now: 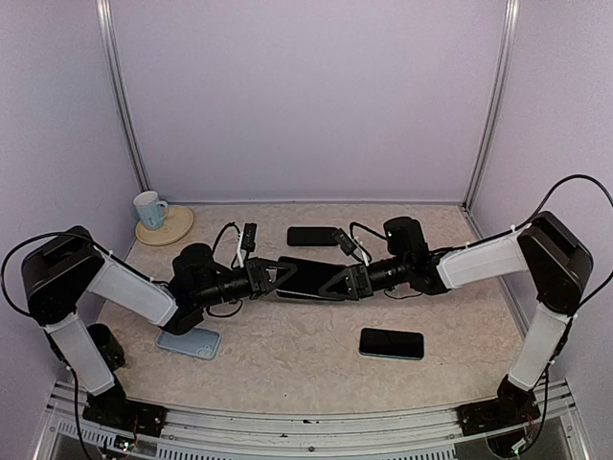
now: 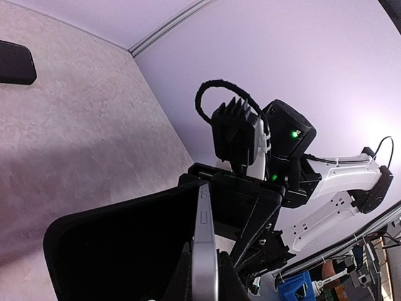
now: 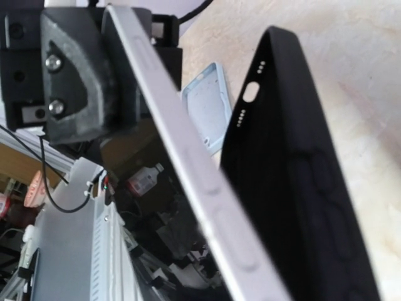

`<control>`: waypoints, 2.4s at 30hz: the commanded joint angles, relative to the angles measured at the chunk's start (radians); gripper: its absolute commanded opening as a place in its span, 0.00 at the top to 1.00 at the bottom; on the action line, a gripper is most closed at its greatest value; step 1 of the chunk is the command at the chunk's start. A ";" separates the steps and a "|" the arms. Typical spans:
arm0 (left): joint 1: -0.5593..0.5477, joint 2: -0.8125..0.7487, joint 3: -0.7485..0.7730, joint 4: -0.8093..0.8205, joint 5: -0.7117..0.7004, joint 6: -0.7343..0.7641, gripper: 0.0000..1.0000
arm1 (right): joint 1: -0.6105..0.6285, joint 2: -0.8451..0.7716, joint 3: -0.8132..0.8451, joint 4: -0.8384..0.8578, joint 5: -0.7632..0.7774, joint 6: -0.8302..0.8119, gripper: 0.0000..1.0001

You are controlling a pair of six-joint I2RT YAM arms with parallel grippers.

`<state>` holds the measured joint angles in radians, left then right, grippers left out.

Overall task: Put the phone into the phone case
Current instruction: Pass from the left arm to the right, then press the corner of the phone case at the bottom left corner of the phone case.

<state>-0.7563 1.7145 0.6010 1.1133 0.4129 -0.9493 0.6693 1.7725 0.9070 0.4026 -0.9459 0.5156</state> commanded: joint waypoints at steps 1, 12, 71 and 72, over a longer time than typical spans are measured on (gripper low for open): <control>-0.012 -0.033 0.000 0.021 -0.019 0.030 1.00 | 0.013 0.012 0.009 0.074 -0.053 0.020 0.49; -0.012 -0.026 -0.010 0.018 -0.026 0.027 1.00 | 0.013 0.018 -0.002 0.111 -0.071 0.034 0.68; 0.081 -0.272 -0.098 -0.176 0.036 0.185 0.22 | -0.004 -0.172 -0.039 -0.081 -0.195 -0.310 1.00; 0.081 -0.274 -0.097 -0.165 0.056 0.186 0.21 | -0.003 -0.175 -0.039 -0.109 -0.198 -0.342 1.00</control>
<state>-0.6792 1.4685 0.5102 0.9306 0.3901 -0.7990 0.6666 1.6428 0.8604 0.3904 -1.0935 0.3416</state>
